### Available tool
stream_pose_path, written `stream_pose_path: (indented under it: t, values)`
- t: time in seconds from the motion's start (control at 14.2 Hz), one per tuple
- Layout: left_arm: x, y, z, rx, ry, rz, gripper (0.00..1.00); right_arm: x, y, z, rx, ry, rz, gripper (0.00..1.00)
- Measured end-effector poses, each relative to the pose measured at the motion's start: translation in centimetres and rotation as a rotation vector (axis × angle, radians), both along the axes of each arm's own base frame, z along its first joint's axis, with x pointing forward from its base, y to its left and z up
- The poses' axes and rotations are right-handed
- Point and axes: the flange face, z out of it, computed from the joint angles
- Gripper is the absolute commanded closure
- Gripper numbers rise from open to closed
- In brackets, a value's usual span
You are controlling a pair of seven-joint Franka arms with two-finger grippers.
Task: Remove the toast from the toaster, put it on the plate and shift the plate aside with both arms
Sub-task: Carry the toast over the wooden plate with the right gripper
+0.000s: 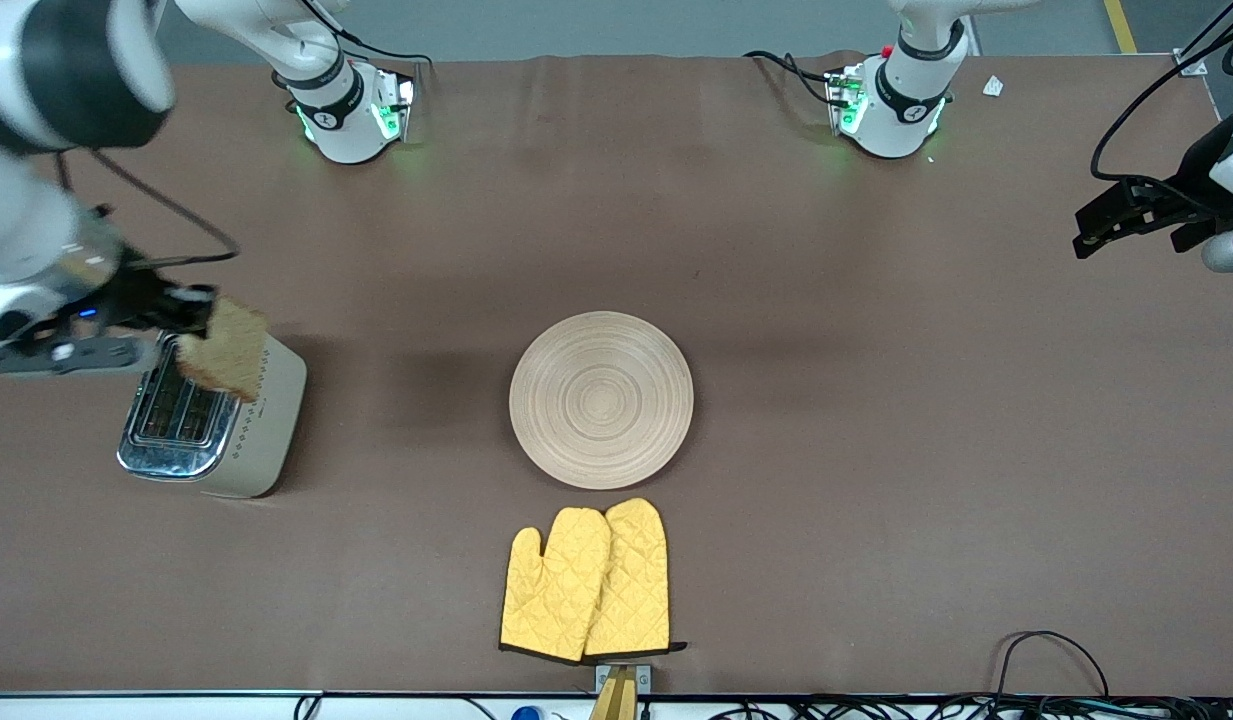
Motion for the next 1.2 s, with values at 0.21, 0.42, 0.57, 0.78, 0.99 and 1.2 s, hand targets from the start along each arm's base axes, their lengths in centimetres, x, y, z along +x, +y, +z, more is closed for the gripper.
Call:
stream_pose_path:
  t: [0.21,0.42,0.57,0.78,0.99,1.2]
  values:
    - [0.0,0.1,0.0,0.000,0.000,0.001,0.00,-2.0,8.5,-1.4,0.096,0.037,0.074,1.00]
    - [0.0,0.0,0.0,0.000,0.000,0.001,0.00,-1.0,11.1,-5.4,0.311,0.084,0.022,1.00]
    - [0.0,0.1,0.0,0.000,0.000,0.001,0.00,-0.5,11.8,-10.0,0.468,0.128,-0.067,1.00]
    - [0.0,0.1,0.0,0.000,0.000,-0.005,0.00,-1.2,12.2,-16.4,0.628,0.190,-0.167,1.00]
    - [0.0,0.4,0.0,0.000,0.000,-0.012,0.00,-2.8,12.6,-20.1,0.787,0.251,-0.181,1.00]
    - [0.1,0.9,0.0,0.000,0.000,-0.004,0.00,-4.5,12.2,-25.1,0.922,0.266,-0.167,1.00]
